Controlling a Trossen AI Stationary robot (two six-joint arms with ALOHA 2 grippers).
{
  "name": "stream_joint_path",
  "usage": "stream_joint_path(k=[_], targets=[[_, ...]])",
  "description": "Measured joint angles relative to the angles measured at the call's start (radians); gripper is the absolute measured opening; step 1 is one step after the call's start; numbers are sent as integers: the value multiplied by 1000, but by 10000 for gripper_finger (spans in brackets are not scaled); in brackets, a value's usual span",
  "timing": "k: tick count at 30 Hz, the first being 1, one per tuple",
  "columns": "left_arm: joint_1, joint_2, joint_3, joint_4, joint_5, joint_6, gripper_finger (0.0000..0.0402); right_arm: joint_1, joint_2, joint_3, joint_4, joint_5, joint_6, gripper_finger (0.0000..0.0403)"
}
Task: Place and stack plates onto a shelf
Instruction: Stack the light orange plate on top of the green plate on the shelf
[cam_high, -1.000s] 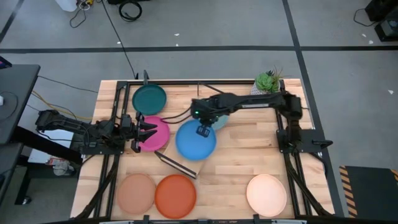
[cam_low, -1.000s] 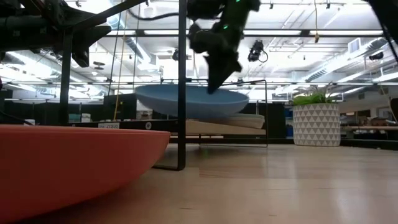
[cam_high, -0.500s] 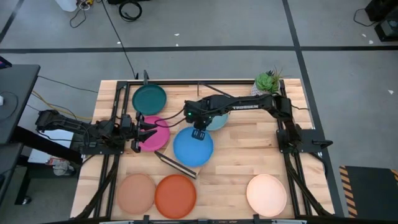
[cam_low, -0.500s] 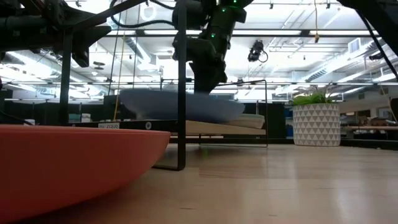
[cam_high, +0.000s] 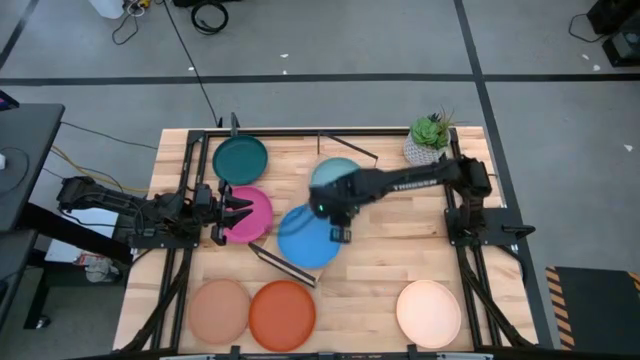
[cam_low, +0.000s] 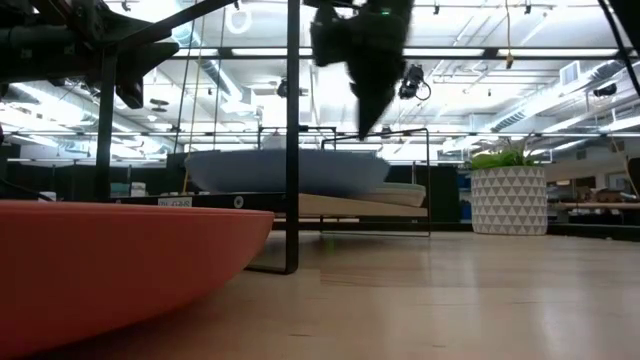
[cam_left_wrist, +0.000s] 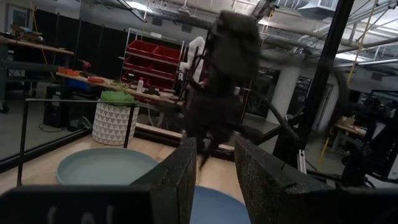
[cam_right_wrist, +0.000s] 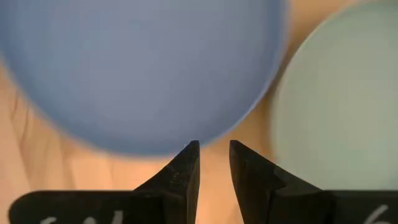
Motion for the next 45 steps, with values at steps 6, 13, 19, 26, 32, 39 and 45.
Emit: stream_joint_path(k=[6,13,19,26,32,39,45], targets=[[0,0,0,-3,0,1,116,156,-40,-165,-19,-47,43,93],[0,0,0,-3,0,2,116,333,-64,-330,-36,-208,71,97],[0,0,0,-2,0,2,116,459,-65,-378,-20,-245,214,125],[0,0,0,-2,0,1,116,575,-65,-418,36,-218,281,169],[0,0,0,-2,0,0,116,607,-65,-479,58,-176,284,161],[0,0,0,-2,0,1,116,604,-64,-560,140,-206,282,119],[0,0,0,-2,0,1,116,549,-64,-550,138,-250,259,16]])
